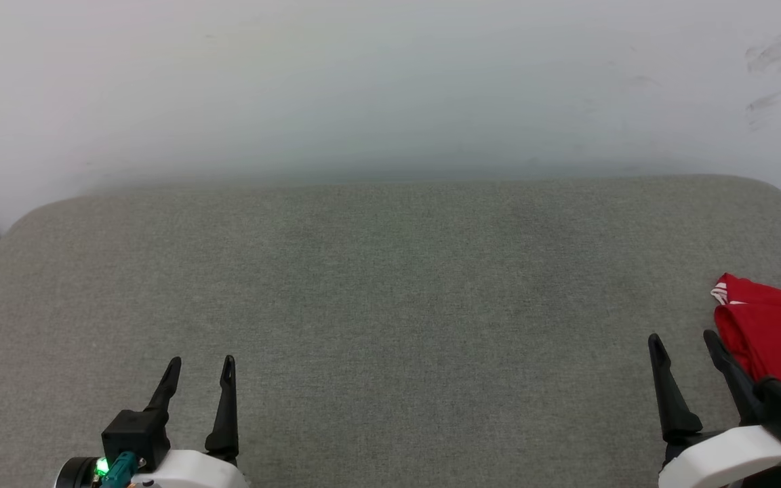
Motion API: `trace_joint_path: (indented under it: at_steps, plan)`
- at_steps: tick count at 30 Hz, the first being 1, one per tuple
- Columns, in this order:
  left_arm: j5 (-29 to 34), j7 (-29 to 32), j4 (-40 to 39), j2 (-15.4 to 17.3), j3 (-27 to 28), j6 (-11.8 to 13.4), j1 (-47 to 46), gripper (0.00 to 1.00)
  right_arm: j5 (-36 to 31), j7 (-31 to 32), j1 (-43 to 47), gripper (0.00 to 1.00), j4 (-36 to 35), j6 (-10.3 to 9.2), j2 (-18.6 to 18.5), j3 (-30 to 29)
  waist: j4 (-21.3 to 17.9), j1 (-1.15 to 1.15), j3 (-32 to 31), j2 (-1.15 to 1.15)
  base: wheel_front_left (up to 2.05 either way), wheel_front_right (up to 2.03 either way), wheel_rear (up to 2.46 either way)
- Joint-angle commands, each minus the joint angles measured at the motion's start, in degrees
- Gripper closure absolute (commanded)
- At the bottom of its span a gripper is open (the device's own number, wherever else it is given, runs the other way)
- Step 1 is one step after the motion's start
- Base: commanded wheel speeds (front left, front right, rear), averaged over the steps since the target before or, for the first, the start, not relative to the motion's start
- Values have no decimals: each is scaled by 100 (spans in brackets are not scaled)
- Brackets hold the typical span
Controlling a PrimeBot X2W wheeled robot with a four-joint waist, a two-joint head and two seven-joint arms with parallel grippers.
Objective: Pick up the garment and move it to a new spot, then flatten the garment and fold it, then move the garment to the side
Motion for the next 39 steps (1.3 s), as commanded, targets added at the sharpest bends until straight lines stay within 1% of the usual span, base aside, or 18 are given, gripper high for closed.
trace_joint_path:
  at_steps: [1, 2, 3, 6, 17, 18, 39]
  plan:
    - [-17, -38, -2, -12, -5, -10, -54, 0, -39, 21, 5, 0, -41, -5, 30, -11, 4, 0, 9, 0, 0, 0, 0]
    - [-23, -38, 3, -13, -1, -14, -61, 0, -39, 26, 6, 0, -42, -5, 32, -12, 5, 0, 12, 0, 0, 0, 0]
    - [-8, 5, 12, -12, 4, -6, 8, 100, 7, -4, 1, 100, 17, 0, 9, -1, 6, 0, 12, 0, 0, 0, 0]
    - [-86, 39, 126, -94, 3, -24, 70, 100, 103, 6, 6, 100, 177, 1, 14, -1, 7, 0, 15, 0, 0, 0, 0]
    - [-1109, 339, 193, -296, 331, -280, -53, 100, 1364, 88, -186, 100, 441, 1, 27, -55, 18, 0, 41, 0, 0, 0, 0]
    - [-1109, 339, 193, -296, 331, -280, -53, 100, 1364, 88, -186, 100, 441, 1, 27, -55, 18, 0, 41, 0, 0, 0, 0]
    - [-2712, 823, 311, -626, 862, -700, -256, 100, 3351, 193, -487, 100, 857, 0, 47, -122, 38, 0, 91, 0, 0, 0, 0]
